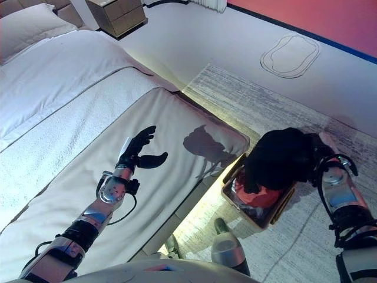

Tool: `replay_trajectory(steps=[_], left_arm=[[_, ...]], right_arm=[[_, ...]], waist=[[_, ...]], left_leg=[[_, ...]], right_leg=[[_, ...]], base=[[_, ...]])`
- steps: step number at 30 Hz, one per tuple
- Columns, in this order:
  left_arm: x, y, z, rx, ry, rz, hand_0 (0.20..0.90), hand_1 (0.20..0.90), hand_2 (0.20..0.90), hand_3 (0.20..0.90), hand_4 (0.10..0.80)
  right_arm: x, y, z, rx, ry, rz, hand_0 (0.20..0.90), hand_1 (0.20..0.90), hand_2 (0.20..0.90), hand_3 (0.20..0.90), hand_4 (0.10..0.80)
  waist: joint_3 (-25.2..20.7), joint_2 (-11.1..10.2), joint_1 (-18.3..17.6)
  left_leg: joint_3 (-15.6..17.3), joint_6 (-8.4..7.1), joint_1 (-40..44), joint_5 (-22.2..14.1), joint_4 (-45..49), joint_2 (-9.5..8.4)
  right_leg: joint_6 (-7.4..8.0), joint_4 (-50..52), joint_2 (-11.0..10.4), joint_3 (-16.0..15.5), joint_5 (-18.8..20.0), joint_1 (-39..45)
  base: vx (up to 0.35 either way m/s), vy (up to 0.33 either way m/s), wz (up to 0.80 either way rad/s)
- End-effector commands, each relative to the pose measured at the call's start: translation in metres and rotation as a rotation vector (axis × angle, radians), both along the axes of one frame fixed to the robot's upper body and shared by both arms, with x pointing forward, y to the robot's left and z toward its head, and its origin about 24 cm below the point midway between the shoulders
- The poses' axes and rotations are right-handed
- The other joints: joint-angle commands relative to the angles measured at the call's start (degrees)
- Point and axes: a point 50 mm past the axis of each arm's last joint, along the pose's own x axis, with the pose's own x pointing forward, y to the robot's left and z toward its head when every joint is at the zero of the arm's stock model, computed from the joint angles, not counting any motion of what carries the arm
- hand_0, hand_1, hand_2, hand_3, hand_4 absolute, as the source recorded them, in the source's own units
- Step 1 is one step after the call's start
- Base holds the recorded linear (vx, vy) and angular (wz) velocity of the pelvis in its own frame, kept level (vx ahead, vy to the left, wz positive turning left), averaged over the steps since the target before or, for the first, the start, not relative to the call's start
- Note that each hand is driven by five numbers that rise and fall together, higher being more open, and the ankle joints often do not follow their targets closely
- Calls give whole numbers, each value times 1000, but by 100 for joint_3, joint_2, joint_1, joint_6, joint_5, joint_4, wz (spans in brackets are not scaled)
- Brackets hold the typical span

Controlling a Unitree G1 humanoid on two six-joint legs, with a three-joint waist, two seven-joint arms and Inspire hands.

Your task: Pick up the clothes from the bed and place them into the basket

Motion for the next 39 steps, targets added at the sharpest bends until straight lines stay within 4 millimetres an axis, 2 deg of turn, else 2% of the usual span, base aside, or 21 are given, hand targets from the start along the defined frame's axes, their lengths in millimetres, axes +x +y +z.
replay_trajectory(steps=[1,5,13,22,23,24,25,32,39], left_arm=[[22,-13,32,-9,-166,-43,900,900,900,900,800],[21,-15,31,-19,-170,-54,900,900,900,900,800],[20,-19,33,-24,-176,-86,900,900,900,900,800],[21,-20,34,-27,-176,-105,900,900,900,900,800],[21,-20,34,-26,-177,-106,900,900,900,900,800],[20,-21,34,-24,-177,-111,900,900,900,900,800],[20,-21,34,-22,-179,-113,900,900,900,900,800],[20,-21,34,-22,-180,-110,900,900,900,900,800],[18,-20,31,-31,-178,-97,900,900,900,900,800]], right_arm=[[27,-6,40,-32,-175,-15,300,300,300,200,100],[16,-7,9,-12,-84,-71,300,300,300,200,100],[-12,-12,-33,23,25,-179,300,300,300,200,100],[-23,-15,-44,28,37,-230,300,300,300,200,100],[-25,-16,-44,25,32,-235,451,451,451,376,276],[-25,-16,-44,22,21,-245,825,825,825,812,712],[-25,-16,-43,23,10,-249,900,900,900,900,800],[-19,-10,-38,0,-24,-218,900,900,900,900,800],[-24,-8,-42,-11,-25,-209,900,900,900,900,800]], waist=[[-425,-24,335],[-373,47,419],[-328,119,533],[-303,156,533],[-294,158,529],[-298,164,527],[-292,168,521],[-297,174,490],[-301,150,486]], left_leg=[[-270,178,237,-865,170,-245],[-324,190,223,-849,147,-263],[-416,206,235,-815,93,-278],[-420,208,204,-785,86,-271],[-419,209,209,-785,85,-269],[-418,205,215,-780,86,-262],[-420,203,218,-778,81,-259],[-427,205,217,-773,80,-256],[-452,197,222,-762,68,-242]], right_leg=[[-72,216,282,-316,228,-458],[-71,199,266,-364,230,-458],[-46,144,242,-425,260,-422],[-28,135,248,-414,281,-447],[-29,131,249,-409,281,-443],[-29,127,248,-402,282,-432],[-28,125,250,-397,285,-432],[-30,138,261,-357,280,-446],[-35,127,265,-341,284,-430]], base=[[-6,-10,4],[4,-10,7],[8,-11,3],[2,-6,2],[0,0,0],[0,0,0],[0,0,0],[0,0,0],[0,0,0]])
